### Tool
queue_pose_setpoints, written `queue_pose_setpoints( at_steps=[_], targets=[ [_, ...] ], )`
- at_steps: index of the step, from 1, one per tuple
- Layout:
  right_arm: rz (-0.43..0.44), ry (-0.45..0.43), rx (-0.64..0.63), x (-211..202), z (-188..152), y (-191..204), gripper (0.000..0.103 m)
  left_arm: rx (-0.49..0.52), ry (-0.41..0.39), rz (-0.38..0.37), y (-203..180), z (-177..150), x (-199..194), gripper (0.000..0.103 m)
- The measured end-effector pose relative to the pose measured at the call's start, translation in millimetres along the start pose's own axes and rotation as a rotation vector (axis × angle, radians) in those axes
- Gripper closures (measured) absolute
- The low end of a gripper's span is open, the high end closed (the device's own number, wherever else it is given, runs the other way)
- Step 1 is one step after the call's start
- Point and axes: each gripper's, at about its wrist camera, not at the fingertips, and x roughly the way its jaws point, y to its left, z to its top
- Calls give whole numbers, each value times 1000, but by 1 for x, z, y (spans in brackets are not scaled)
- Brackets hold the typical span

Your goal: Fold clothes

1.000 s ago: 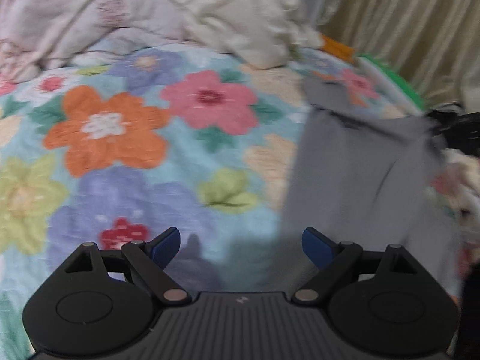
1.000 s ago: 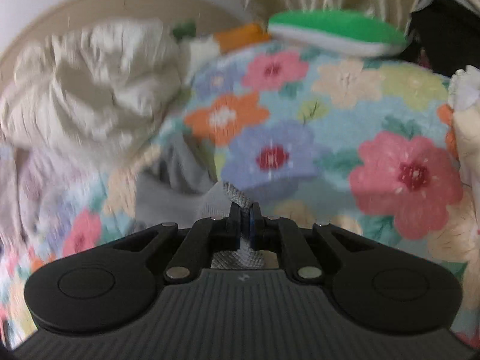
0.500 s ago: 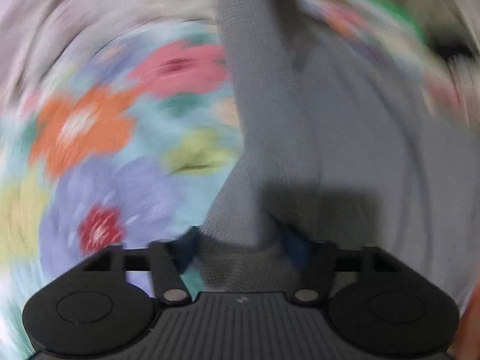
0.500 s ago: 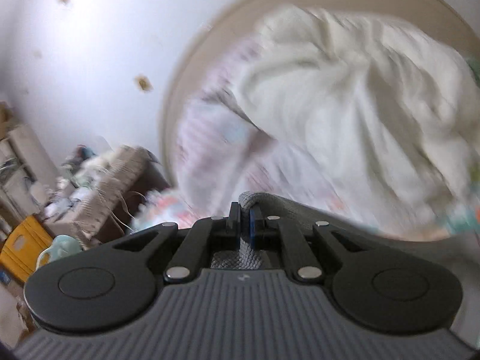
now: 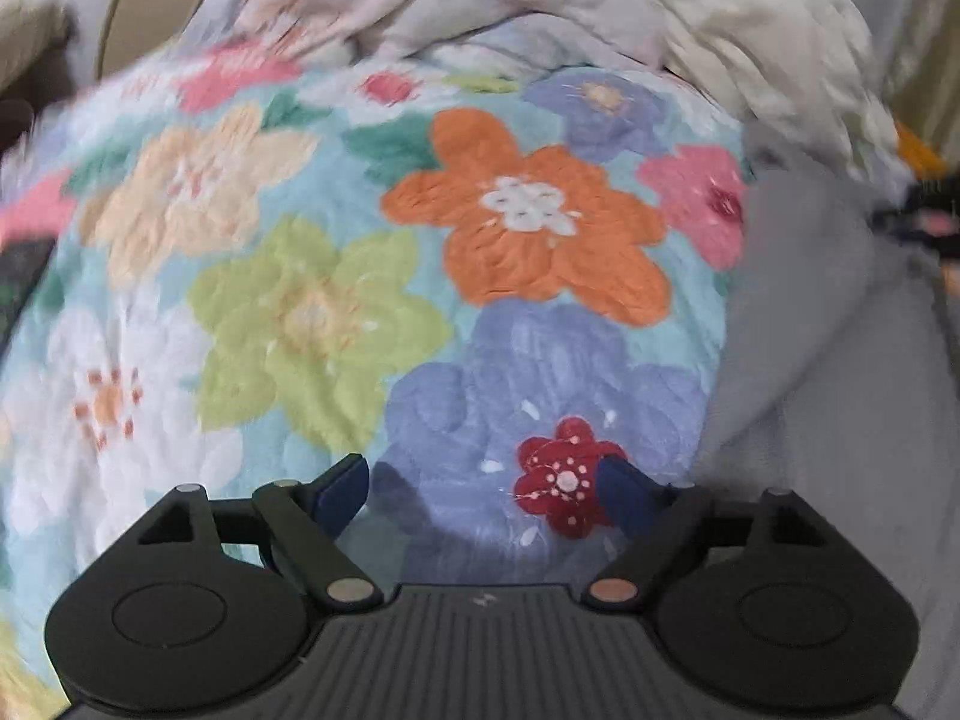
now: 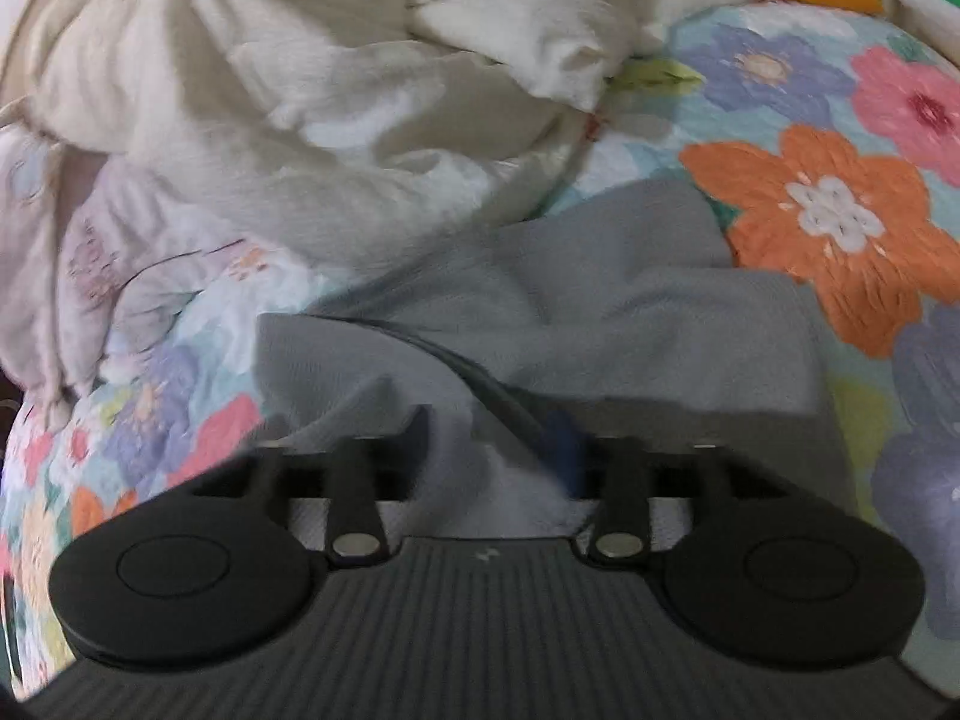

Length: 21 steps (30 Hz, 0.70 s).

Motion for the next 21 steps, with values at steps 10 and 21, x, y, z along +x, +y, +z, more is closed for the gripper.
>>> queue_pose_setpoints(
  at_steps=[10, 21],
  targets=[
    [-69, 260, -459, 79, 32, 85, 88, 74, -33, -141, -16, -2, -1, 19],
    [287, -161, -430, 47, 121, 184, 83, -87, -79, -160, 20, 4, 2, 31]
  ],
)
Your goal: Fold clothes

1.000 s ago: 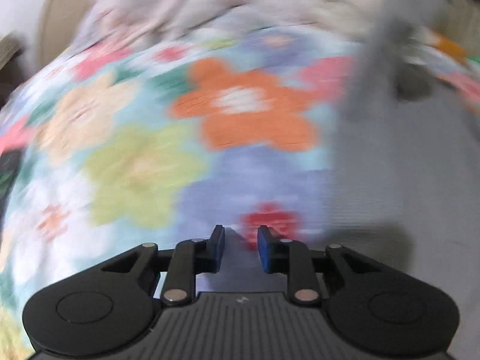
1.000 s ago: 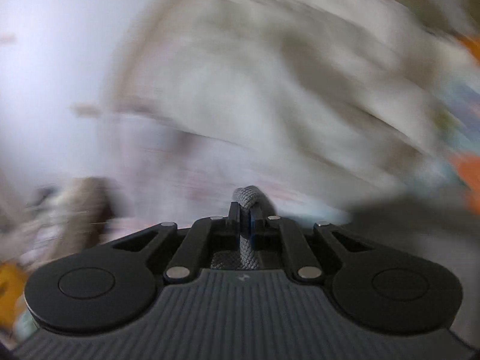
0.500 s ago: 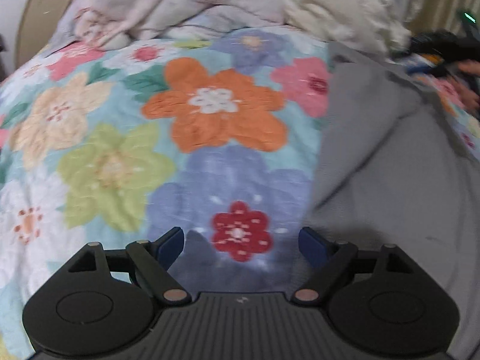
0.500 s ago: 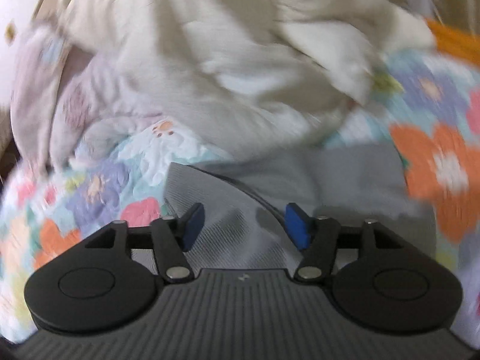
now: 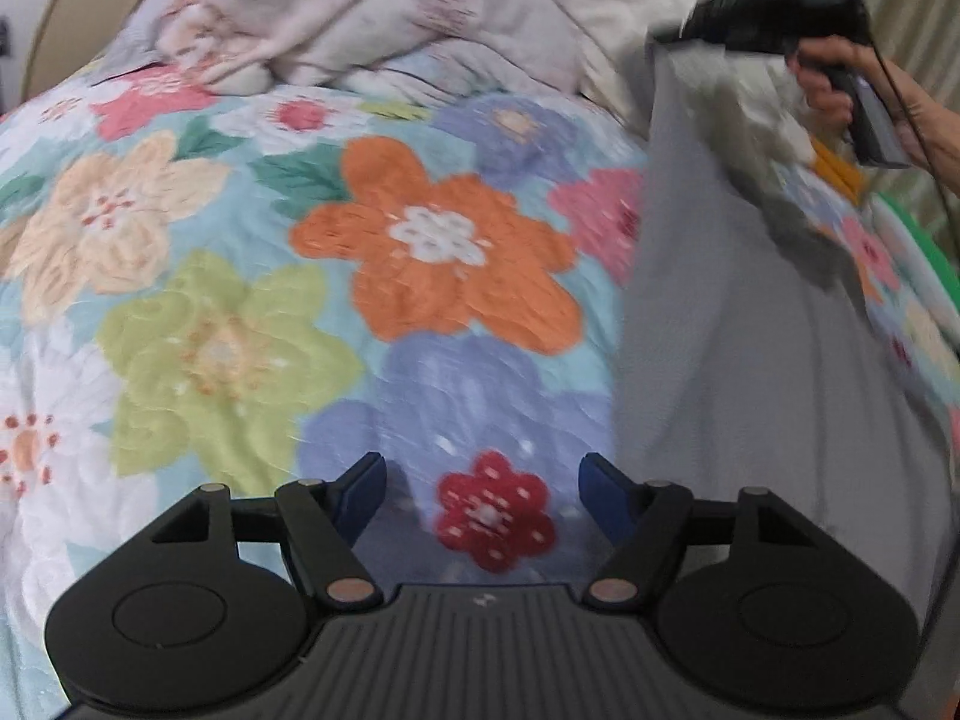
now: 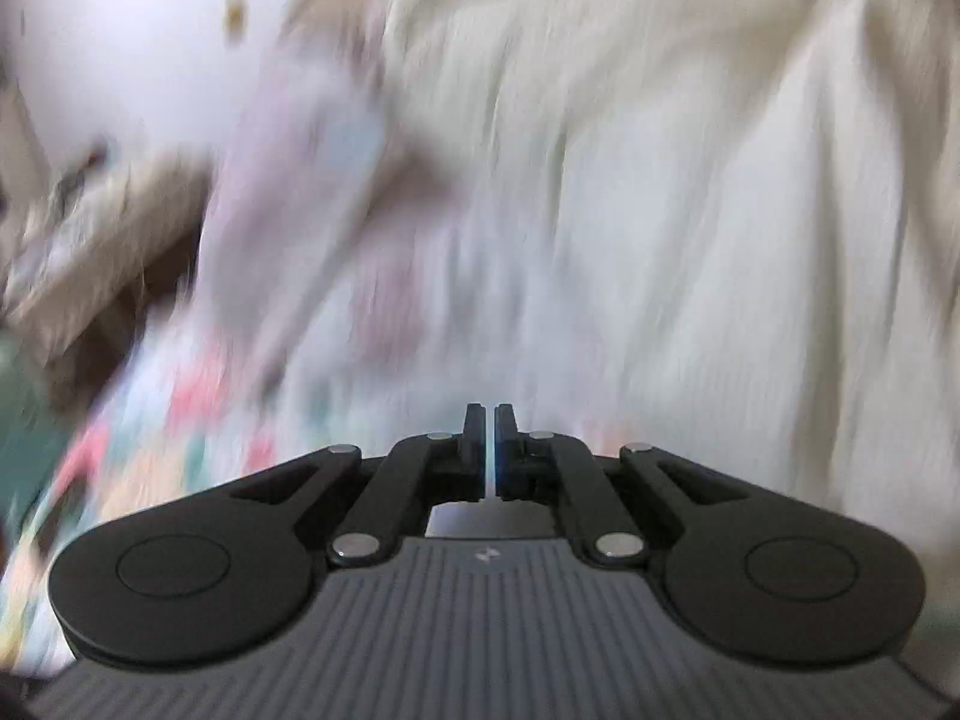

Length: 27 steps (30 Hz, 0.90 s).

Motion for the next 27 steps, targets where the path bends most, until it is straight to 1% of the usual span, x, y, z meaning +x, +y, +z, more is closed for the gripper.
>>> queue_pose_setpoints(
  at_steps=[1, 2, 4, 5, 6, 7, 8, 10, 12, 13, 14, 15, 17, 18, 20, 22, 23, 24, 25, 27],
  targets=[
    [-47, 34, 28, 8, 1, -3, 82, -11, 1, 3, 3, 0, 0, 31],
    [-72, 66, 45, 13, 0, -5, 82, -18, 4, 6, 5, 0, 0, 30],
    [-98, 107, 66, -2, -23, -3, 80, -30, 19, 3, 14, 3, 2, 27],
    [-102, 116, 73, -7, -29, -5, 76, -30, 28, -3, 16, 5, 2, 23],
    [-118, 135, 117, -30, -48, -11, 72, -28, 34, -8, 15, 5, 2, 20],
    [-118, 145, 163, -49, -63, -18, 71, -27, 41, -13, 14, 6, 2, 19],
    [-109, 149, 202, -62, -74, -26, 70, -25, 48, -18, 13, 7, 1, 18],
    [-77, 162, 342, -113, -107, -47, 64, -13, 46, -25, 9, 8, -2, 18],
    [-70, 187, 496, -173, -142, -72, 49, 15, 18, -11, 3, 8, -11, 17],
    [-89, 220, 550, -209, -161, -86, 44, 30, 2, -2, 0, 9, -16, 16],
    [-109, 246, 568, -229, -170, -92, 37, 49, -17, 12, -3, 9, -22, 15],
    [-154, 281, 569, -251, -180, -98, 35, 75, -38, 33, -8, 8, -27, 15],
    [-298, 347, 544, -314, -215, -109, 33, 174, -54, 140, -23, 5, -37, 15],
    [-327, 356, 542, -330, -225, -112, 32, 244, -44, 237, -32, 3, -40, 15],
    [-359, 363, 598, -365, -257, -120, 28, 417, -50, 488, -50, -9, -45, 14],
    [-367, 372, 679, -388, -287, -125, 26, 598, -63, 748, -65, -23, -52, 8],
    [-361, 391, 726, -396, -304, -127, 26, 634, -61, 814, -67, -28, -59, 8],
    [-357, 404, 748, -398, -311, -127, 26, 629, -55, 824, -66, -30, -65, 8],
    [-355, 432, 768, -398, -322, -127, 26, 594, -37, 797, -62, -30, -77, 8],
    [-358, 480, 789, -396, -337, -126, 25, 499, -5, 694, -55, -28, -103, 8]
  ],
)
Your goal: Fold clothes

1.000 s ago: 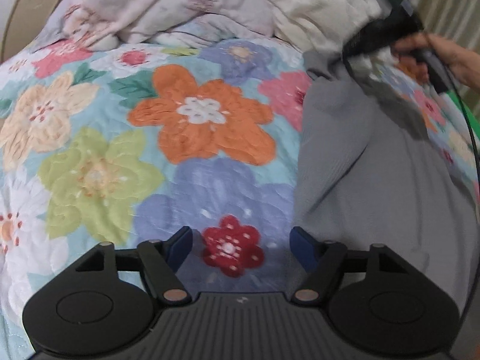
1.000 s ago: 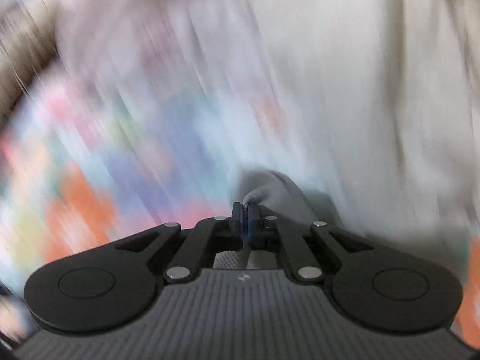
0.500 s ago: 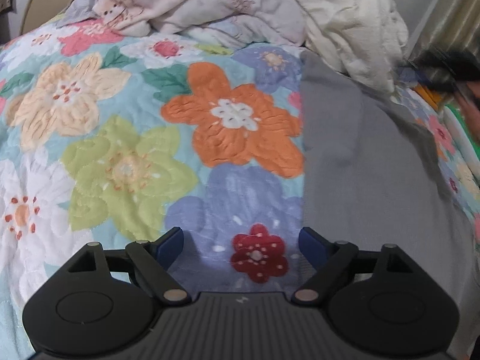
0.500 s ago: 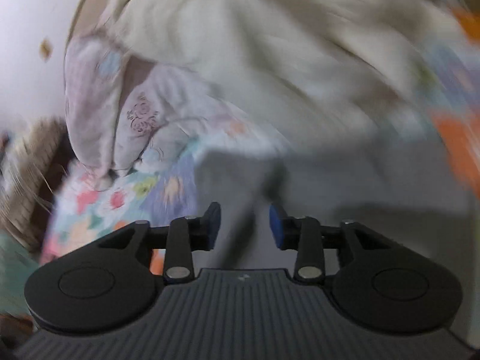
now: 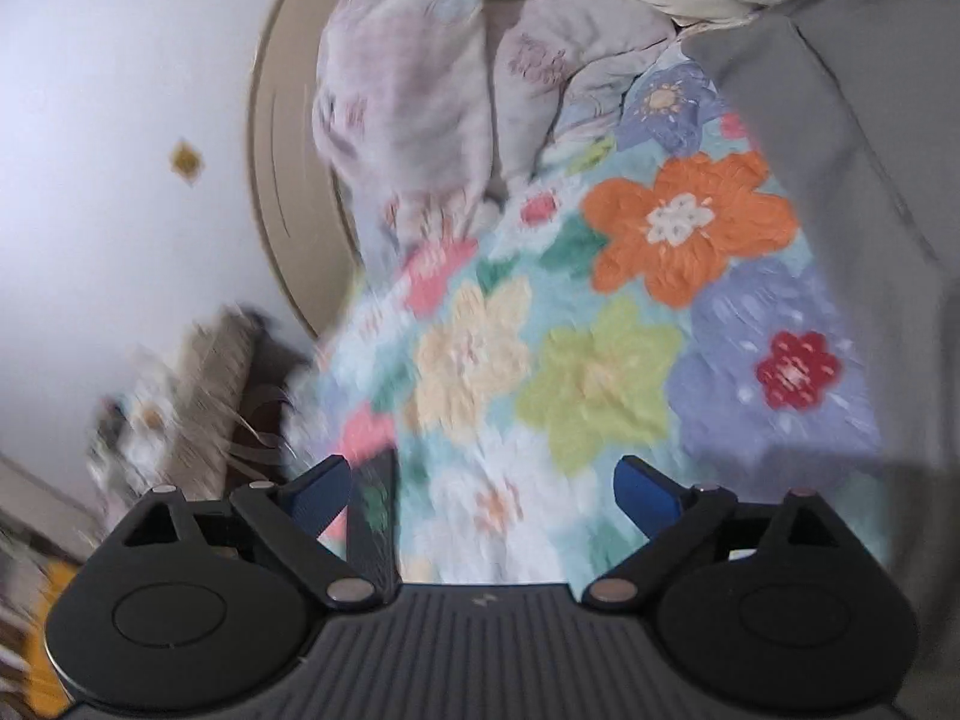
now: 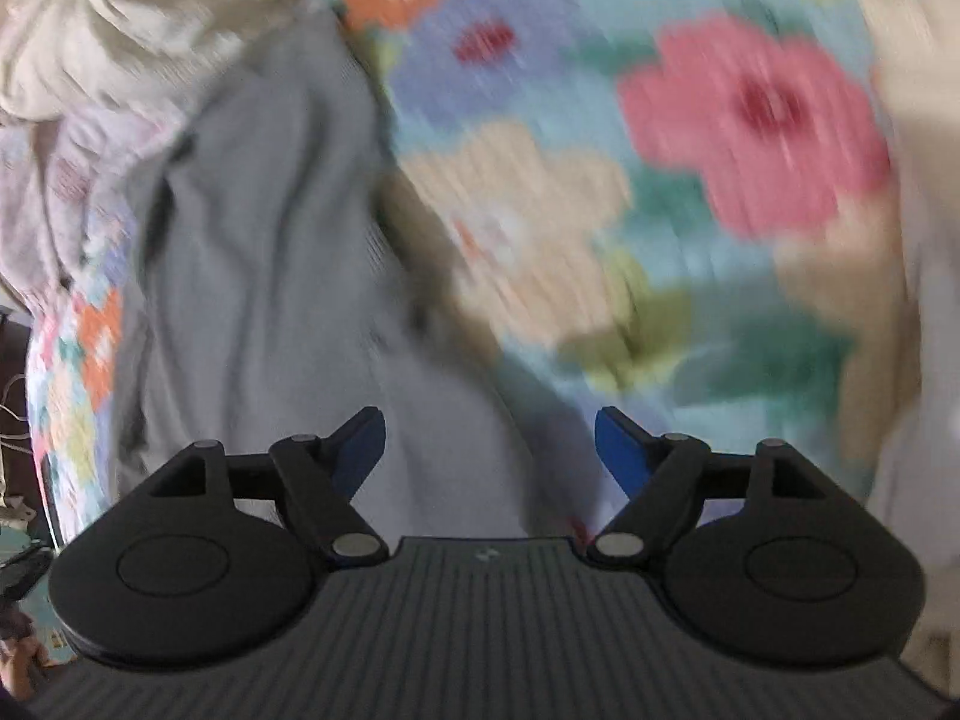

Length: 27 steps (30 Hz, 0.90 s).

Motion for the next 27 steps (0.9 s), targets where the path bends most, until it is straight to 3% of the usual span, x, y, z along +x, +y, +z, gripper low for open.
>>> queue_pose_setpoints(
  at_steps=[2, 4, 5, 6, 8, 10, 13, 15, 18, 19, 21, 23, 27],
  targets=[
    [-14, 46, 4, 16, -9, -2, 26, -114, 20, -154, 21, -3, -17, 8],
    [-5, 31, 30, 24, -17, -3, 42, -230, 12, -356, 39, -3, -40, 8],
    [13, 15, 38, 25, -19, -1, 79, -257, -14, -459, 39, -2, -51, 8],
    [59, -7, 41, 23, -21, 3, 98, -263, -31, -511, 38, -1, -56, 8],
    [126, -131, 36, 7, -29, 20, 98, -250, -92, -626, 22, 6, -74, 8],
    [149, -318, -103, -13, -53, 61, 99, -237, -142, -717, 2, 13, -82, 8],
    [258, -397, -301, -8, -97, 131, 98, -261, -177, -883, -30, 23, -78, 7],
    [259, -327, -507, 18, -139, 186, 92, -291, -155, -927, -47, 27, -64, 7],
    [166, -189, -696, 49, -180, 227, 91, -306, -110, -884, -73, 27, -31, 7],
    [174, -187, -692, 48, -184, 227, 89, -288, -81, -863, -82, 27, -22, 7],
    [245, -166, -581, 37, -176, 207, 69, -245, -43, -823, -95, 23, -7, 9],
    [303, -150, -486, 29, -169, 189, 57, -221, -27, -815, -103, 18, 2, 9],
    [318, -207, -268, 20, -138, 147, 50, -268, -8, -860, -99, 6, 11, 9]
  ],
)
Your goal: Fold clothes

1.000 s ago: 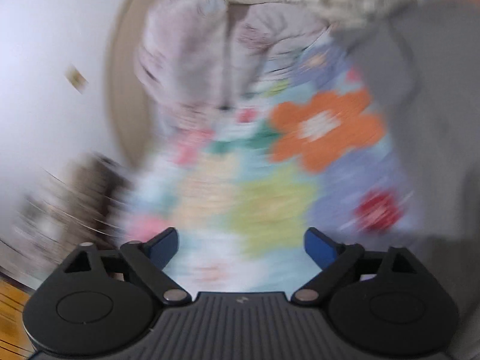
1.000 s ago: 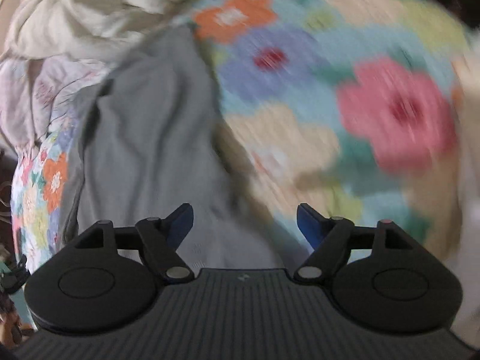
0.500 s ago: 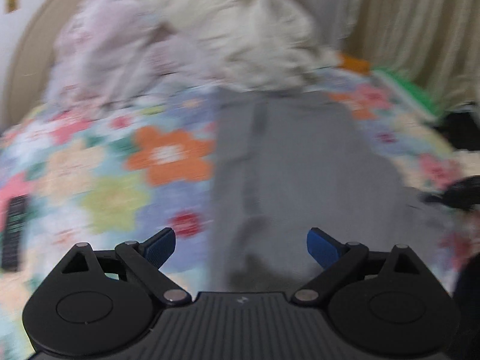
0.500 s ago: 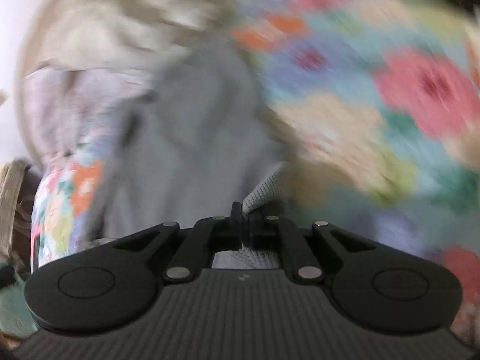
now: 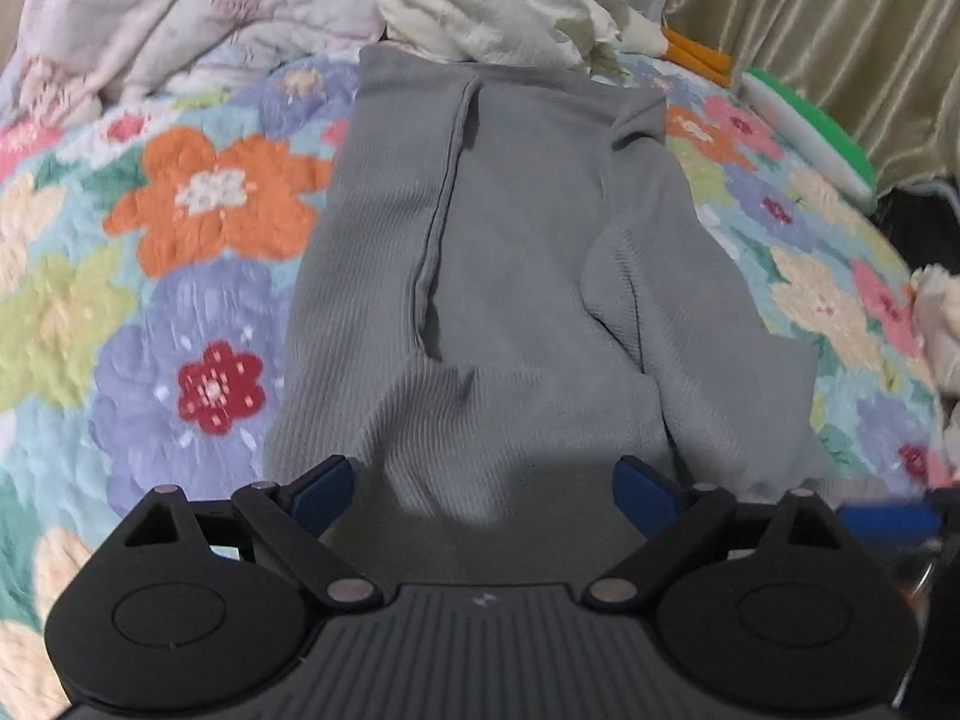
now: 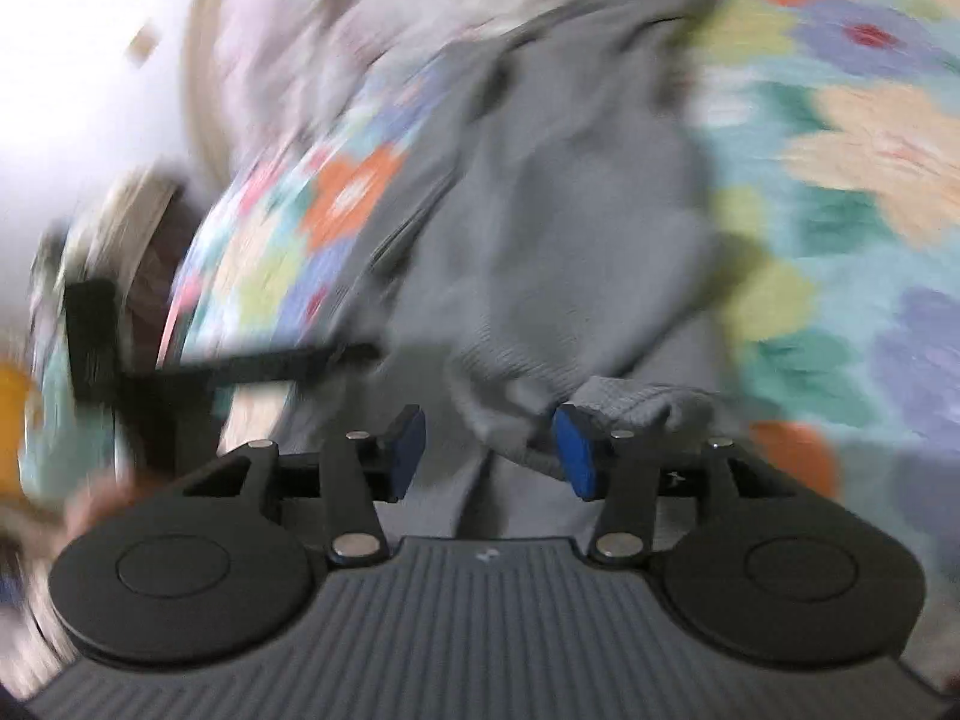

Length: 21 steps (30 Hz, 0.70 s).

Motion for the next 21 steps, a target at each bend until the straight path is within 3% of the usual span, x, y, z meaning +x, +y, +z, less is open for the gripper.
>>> queue_pose_setpoints(
  at_steps=[3, 8, 10, 11, 15, 18, 21],
  targets=[
    [-74, -38, 42, 16, 17, -17, 41, 0, -1, -22, 10, -3, -6, 8],
    [-165, -11, 89, 60, 39, -27, 41, 12, -3, -8, 19, -2, -8, 8],
    [-182, -34, 68, 61, 38, -28, 58, -2, 0, -8, 24, 0, -6, 8],
    [-190, -46, 57, 62, 37, -29, 95, -27, -1, -14, 29, 1, -4, 8],
    [-202, -104, 37, 49, 35, -33, 95, -68, -11, -5, 36, 4, -6, 8],
    [-226, -182, 106, -5, 35, -52, 99, -81, -32, 13, 39, 7, -13, 8],
    [-354, -255, 118, -49, 32, -61, 99, -89, -36, 32, 44, 6, -18, 8]
  ],
)
